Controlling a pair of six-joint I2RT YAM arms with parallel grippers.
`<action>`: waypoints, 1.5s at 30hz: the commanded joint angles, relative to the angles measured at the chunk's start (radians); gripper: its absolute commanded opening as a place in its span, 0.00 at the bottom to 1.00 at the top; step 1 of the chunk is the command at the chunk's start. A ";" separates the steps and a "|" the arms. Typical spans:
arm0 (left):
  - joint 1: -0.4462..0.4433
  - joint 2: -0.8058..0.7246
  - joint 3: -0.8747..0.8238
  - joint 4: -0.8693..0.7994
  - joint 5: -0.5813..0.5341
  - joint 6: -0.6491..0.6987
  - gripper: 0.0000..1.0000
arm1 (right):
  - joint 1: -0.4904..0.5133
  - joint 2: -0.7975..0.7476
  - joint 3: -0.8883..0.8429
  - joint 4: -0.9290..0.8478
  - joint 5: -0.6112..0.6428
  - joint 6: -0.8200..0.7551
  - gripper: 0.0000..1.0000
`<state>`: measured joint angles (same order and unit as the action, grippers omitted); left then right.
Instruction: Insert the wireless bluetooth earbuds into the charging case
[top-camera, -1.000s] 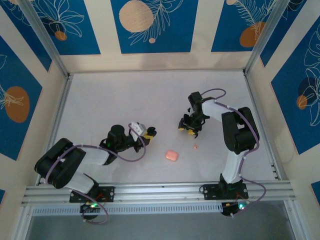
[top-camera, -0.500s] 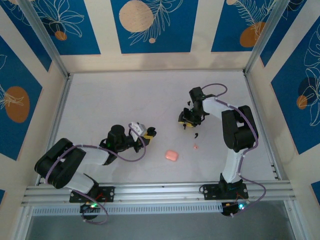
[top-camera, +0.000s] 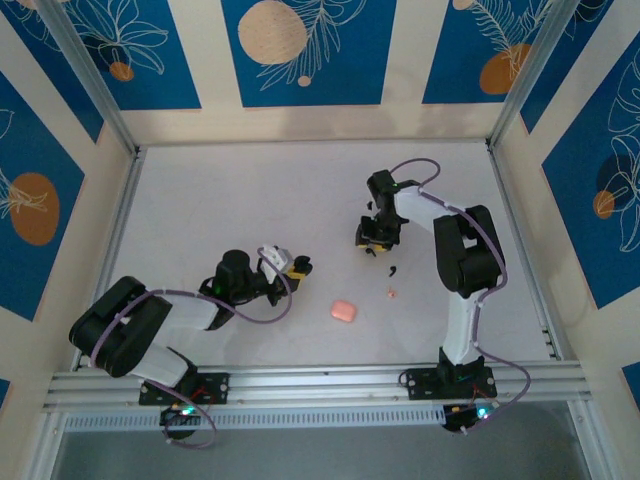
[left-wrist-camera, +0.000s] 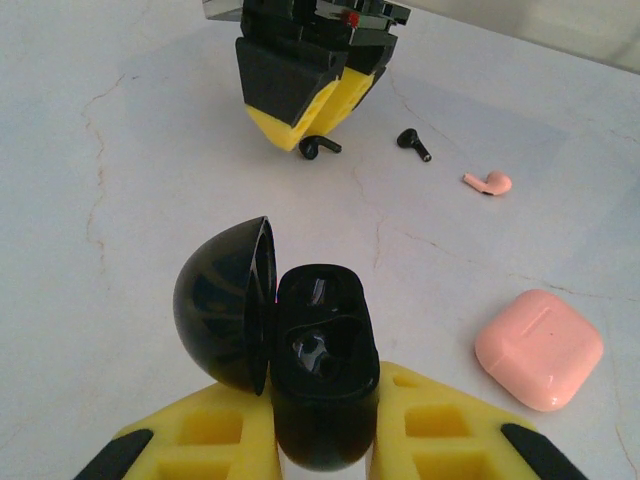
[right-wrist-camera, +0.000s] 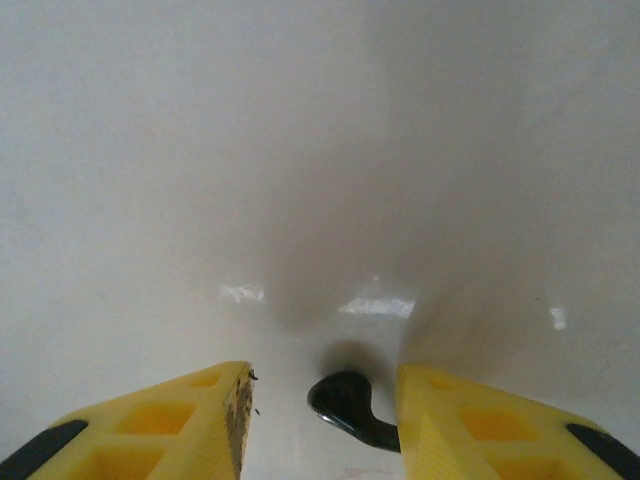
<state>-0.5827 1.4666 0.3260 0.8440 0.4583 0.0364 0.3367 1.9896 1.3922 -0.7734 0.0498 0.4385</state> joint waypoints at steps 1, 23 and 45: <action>0.008 -0.027 0.017 -0.014 -0.004 0.023 0.20 | 0.009 0.022 0.034 -0.101 0.007 -0.044 0.43; 0.008 -0.063 -0.001 -0.039 -0.015 0.030 0.20 | 0.016 -0.004 0.091 -0.161 0.025 -0.001 0.42; 0.008 -0.100 0.002 -0.094 -0.034 0.049 0.20 | 0.028 0.110 0.149 -0.170 0.059 -0.037 0.34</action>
<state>-0.5827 1.3865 0.3260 0.7609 0.4320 0.0631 0.3569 2.0846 1.5208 -0.9321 0.1062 0.4141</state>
